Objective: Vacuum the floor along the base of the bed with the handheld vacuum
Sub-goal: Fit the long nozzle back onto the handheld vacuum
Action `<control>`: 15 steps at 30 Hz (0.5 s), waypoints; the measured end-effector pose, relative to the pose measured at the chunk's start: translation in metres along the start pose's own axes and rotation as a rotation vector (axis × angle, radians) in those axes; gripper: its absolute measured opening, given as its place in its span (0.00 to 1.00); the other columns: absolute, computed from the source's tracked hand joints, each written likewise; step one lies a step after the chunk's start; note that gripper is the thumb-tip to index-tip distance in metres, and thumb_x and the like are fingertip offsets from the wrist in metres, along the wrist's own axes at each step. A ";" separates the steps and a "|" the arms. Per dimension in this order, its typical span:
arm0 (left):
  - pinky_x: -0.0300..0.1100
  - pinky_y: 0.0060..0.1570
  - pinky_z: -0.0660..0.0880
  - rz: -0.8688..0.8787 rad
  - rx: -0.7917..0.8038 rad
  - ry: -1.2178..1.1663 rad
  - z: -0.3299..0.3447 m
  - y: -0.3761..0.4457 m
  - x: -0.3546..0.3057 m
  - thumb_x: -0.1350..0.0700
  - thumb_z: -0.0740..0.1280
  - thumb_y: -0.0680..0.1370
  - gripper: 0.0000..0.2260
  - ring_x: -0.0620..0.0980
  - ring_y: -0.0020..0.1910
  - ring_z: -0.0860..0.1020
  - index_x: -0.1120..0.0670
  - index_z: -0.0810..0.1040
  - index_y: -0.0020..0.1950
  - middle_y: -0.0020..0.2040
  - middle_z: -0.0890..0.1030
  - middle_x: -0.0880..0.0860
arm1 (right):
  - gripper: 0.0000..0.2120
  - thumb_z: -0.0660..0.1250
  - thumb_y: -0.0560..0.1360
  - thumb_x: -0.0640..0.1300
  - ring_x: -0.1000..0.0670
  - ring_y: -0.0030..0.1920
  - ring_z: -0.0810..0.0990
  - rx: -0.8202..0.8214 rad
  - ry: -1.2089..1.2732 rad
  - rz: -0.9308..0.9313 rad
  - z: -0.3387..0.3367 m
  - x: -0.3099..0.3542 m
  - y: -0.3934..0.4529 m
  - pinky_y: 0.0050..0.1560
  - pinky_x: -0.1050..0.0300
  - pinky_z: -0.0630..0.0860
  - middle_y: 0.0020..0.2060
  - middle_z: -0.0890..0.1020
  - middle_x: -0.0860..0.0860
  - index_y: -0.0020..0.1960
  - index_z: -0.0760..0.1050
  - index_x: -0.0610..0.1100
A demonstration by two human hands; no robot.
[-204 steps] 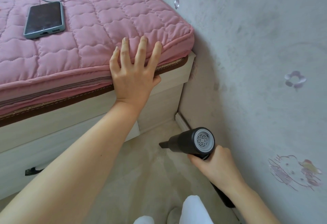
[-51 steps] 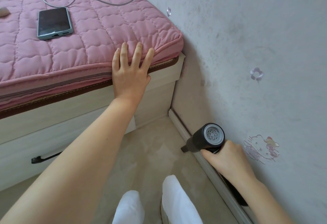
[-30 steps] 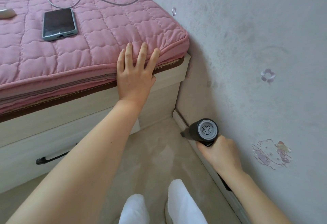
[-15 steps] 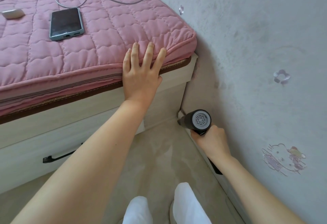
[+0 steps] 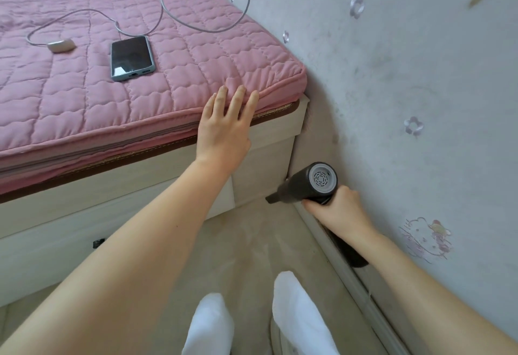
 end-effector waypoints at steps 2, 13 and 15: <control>0.53 0.77 0.54 0.052 0.092 -0.070 -0.013 -0.007 0.008 0.55 0.66 0.78 0.35 0.61 0.79 0.56 0.51 0.54 0.82 0.80 0.58 0.56 | 0.08 0.73 0.65 0.53 0.51 0.41 0.80 -0.009 0.090 -0.062 -0.023 0.019 -0.017 0.40 0.60 0.73 0.33 0.82 0.51 0.38 0.79 0.49; 0.51 0.71 0.65 0.084 0.416 -0.493 -0.125 -0.096 0.032 0.51 0.75 0.75 0.41 0.55 0.75 0.64 0.45 0.54 0.82 0.78 0.63 0.51 | 0.10 0.72 0.70 0.45 0.44 0.34 0.83 0.177 0.574 -0.131 -0.118 0.099 -0.109 0.40 0.51 0.81 0.33 0.83 0.45 0.49 0.77 0.44; 0.50 0.69 0.66 0.081 0.359 -0.529 -0.142 -0.106 0.028 0.50 0.76 0.75 0.42 0.54 0.73 0.66 0.45 0.55 0.82 0.77 0.65 0.51 | 0.12 0.72 0.70 0.44 0.43 0.33 0.81 0.234 0.682 -0.118 -0.122 0.109 -0.117 0.39 0.50 0.80 0.34 0.82 0.42 0.51 0.76 0.41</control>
Point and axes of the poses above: each hand's wrist, its own y-axis towards the middle knuckle, its own z-axis out of the palm, x = y × z, the point moved 4 cm from there along y, towards the middle knuckle
